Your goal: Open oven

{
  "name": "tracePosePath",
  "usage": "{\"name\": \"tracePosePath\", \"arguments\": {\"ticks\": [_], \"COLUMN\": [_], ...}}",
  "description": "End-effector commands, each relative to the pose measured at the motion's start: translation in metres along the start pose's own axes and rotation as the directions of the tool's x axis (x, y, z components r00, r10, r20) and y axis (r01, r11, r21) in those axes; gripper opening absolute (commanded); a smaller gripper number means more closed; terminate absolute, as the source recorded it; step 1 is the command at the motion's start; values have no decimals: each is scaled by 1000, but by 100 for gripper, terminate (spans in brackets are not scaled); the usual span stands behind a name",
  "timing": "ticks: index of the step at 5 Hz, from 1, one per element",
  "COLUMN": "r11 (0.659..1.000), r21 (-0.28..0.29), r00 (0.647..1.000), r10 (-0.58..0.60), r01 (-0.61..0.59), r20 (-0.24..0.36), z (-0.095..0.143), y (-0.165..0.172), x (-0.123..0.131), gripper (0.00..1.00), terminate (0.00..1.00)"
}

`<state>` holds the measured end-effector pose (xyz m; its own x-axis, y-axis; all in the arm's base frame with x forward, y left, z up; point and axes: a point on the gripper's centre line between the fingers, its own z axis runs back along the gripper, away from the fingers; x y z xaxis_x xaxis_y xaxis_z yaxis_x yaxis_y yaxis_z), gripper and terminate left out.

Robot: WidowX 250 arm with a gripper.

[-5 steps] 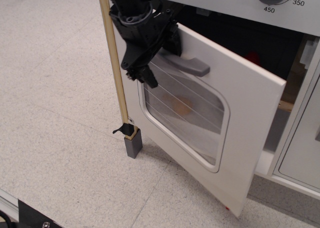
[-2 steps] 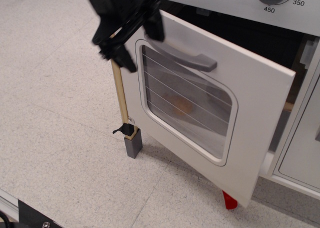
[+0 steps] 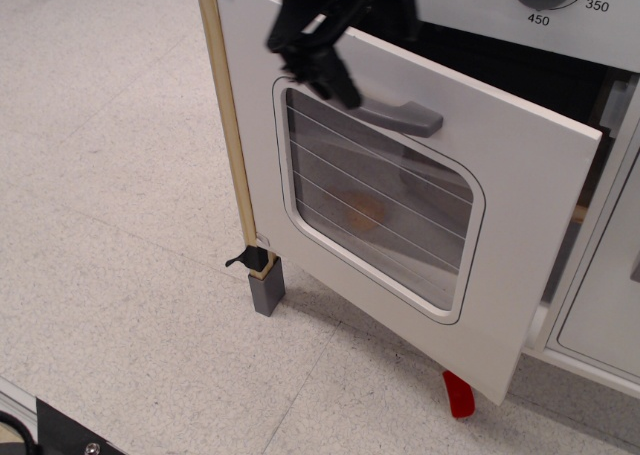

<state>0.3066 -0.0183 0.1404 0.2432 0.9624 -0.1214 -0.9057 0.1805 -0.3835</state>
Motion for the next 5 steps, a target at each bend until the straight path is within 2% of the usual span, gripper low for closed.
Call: {"name": "tracePosePath", "arguments": {"ticks": [1,2,3,4,5], "r11": [996,999,995,981,969], "r21": [-90,-41,69,148,219], "r00": [999,997,993,986,988], "r10": [3,23,71,105,89], "r01": [0,-20,-78,-124,-116], "r20": [36,80,98,127,128], "z": [-20,-42,-44,-41,-31], "y": [-41,-45,-27,-5,13], "x": [-15,-13,-9,0,15], "gripper": [100,100,100,100,100], "terminate": [0,0,0,0,0]}}
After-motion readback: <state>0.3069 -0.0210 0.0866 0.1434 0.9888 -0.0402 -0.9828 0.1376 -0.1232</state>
